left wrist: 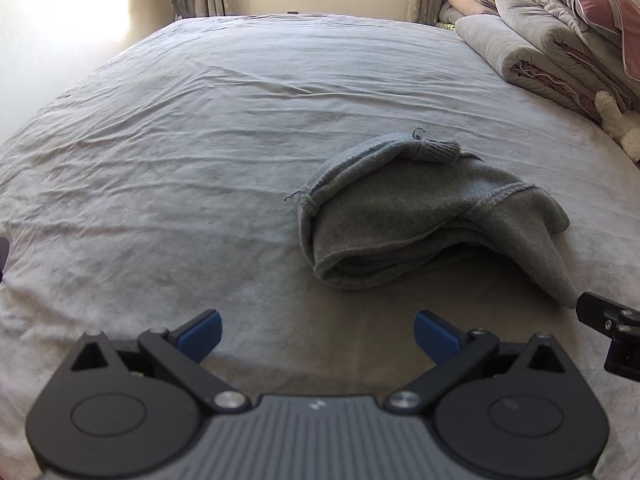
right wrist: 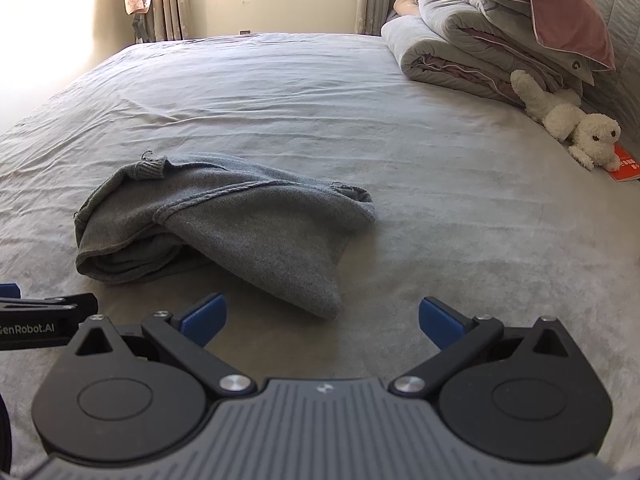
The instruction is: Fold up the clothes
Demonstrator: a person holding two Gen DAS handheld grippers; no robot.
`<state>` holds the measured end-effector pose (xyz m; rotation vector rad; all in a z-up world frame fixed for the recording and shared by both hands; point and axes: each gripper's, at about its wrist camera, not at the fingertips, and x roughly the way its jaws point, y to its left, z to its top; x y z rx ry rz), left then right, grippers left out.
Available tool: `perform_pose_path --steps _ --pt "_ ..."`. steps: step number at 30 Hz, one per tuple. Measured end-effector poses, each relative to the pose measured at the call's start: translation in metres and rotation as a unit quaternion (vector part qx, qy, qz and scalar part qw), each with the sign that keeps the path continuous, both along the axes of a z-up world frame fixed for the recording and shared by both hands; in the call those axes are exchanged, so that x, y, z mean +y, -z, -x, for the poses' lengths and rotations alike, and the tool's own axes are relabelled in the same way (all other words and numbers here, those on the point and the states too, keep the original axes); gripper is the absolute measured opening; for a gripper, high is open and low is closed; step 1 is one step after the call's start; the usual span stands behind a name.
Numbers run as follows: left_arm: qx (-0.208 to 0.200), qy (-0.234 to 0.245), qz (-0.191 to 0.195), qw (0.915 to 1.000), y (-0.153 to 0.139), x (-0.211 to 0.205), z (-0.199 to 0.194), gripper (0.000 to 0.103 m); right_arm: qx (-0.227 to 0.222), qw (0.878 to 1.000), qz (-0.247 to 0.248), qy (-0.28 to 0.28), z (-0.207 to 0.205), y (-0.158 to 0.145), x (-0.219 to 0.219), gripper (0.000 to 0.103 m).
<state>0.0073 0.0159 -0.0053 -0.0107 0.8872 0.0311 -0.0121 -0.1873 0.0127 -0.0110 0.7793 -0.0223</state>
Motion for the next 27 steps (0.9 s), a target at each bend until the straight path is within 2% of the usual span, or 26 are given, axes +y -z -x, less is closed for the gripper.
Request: perform_pose_path --steps 27 --pt "0.003 -0.004 0.004 1.0 -0.0006 0.0041 -0.0004 0.102 0.006 1.0 0.001 -0.007 0.0013 0.0018 -0.0002 0.103"
